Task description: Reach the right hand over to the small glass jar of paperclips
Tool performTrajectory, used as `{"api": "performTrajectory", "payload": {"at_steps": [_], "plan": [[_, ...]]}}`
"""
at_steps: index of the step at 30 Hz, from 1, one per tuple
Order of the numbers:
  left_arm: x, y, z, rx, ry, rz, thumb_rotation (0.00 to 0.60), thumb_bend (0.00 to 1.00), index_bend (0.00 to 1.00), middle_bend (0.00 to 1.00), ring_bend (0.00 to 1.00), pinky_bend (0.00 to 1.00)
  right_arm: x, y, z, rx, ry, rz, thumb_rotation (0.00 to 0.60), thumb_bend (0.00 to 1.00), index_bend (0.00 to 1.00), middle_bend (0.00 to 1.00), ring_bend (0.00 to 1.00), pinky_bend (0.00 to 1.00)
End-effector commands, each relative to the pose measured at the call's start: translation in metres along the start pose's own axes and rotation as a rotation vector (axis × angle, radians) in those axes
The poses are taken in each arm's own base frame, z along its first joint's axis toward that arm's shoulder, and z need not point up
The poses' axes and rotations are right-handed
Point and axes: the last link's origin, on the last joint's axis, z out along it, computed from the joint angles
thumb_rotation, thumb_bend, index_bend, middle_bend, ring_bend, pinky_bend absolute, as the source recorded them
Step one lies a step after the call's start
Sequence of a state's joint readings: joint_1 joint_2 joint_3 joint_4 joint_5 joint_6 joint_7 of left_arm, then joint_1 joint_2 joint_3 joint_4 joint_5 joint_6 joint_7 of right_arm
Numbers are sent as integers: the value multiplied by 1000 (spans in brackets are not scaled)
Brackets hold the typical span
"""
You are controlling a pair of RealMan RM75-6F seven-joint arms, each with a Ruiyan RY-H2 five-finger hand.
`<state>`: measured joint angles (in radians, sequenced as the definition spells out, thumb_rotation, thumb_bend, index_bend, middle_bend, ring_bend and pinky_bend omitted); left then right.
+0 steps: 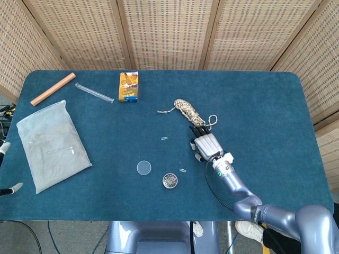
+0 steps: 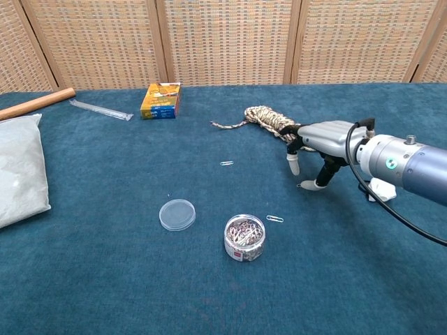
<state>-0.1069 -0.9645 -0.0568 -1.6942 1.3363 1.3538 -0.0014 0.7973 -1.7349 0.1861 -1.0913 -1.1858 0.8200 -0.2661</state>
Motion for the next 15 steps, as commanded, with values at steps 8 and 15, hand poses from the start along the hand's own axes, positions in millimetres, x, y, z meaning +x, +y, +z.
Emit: {"api": "performTrajectory", "payload": {"at_steps": [8,15], "plan": [[-1,0,2,6,-6,2,600,0,0,0,0,0,-7,2,6,-14,-17,0,600,338,509,0,0,0],[-2,0,3,7,-7,5,600,0,0,0,0,0,-11,3,7,-13,-30,-8,600,339,509,0,0,0]]}}
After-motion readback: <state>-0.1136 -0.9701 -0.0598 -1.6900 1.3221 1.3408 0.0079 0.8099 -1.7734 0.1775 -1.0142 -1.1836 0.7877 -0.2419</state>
